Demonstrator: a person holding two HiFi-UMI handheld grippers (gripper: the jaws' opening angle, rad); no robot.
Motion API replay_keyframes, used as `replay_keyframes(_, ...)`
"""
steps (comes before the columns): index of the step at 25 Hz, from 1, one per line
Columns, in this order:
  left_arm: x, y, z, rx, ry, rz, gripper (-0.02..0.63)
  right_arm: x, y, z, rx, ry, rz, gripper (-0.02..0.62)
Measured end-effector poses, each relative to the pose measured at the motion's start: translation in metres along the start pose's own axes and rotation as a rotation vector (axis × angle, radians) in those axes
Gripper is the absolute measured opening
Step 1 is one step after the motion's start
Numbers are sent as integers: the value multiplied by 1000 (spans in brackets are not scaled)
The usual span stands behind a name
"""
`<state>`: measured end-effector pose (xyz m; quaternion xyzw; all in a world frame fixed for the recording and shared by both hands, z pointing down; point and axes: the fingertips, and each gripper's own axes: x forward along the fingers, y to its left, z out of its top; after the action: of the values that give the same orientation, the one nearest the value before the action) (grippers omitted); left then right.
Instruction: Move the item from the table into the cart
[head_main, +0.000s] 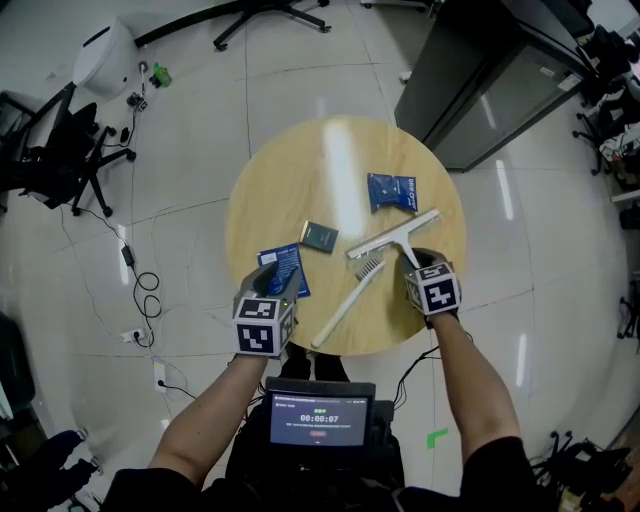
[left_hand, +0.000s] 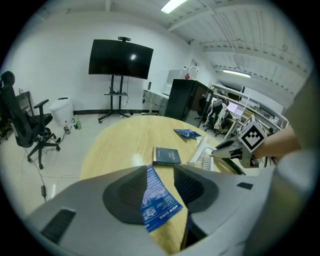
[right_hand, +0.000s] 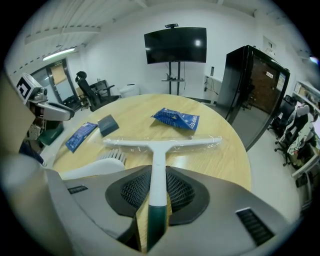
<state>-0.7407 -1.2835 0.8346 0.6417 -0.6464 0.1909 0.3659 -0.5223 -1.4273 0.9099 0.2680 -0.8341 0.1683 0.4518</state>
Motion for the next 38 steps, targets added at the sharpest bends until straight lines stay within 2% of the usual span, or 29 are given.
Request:
replay_keyframes(7, 2, 2, 3, -5, 1, -11, 181, 0, 0, 6, 8, 5, -1, 80)
replay_keyframes(12, -13, -5, 15, -1, -17, -39, 181, -18, -3, 16, 71, -60, -7, 80)
replay_keyframes(17, -51, -30, 47, 25, -82, -64, 180, -75, -7, 29, 129, -167, -36, 80)
replay_keyframes(20, -81, -58, 69, 68, -130, -94, 177, -129, -11, 45, 175, -260, -60, 80)
replay_keyframes(22, -107, -76, 80, 92, -175, -115, 149, -171, -8, 52, 216, -326, -86, 80)
replay_keyframes(24, -133, -97, 89, 121, -232, -159, 123, -217, -4, 54, 251, -395, -128, 80)
replay_keyframes(27, -170, -124, 99, 187, -306, -254, 26, -285, 9, 49, 291, -488, -220, 80)
replay_keyframes(29, -194, -141, 102, 237, -334, -295, 2, -333, 22, 43, 307, -543, -277, 80)
replay_keyframes(32, -229, -171, 104, 314, -377, -365, 2, -407, 45, 25, 335, -603, -360, 80)
replay_keyframes(35, -263, -224, 95, 363, -397, -491, 2, -480, 60, -16, 393, -660, -462, 80)
replay_keyframes(38, -310, -302, 75, 419, -394, -631, 2, -563, 81, -79, 444, -693, -568, 80)
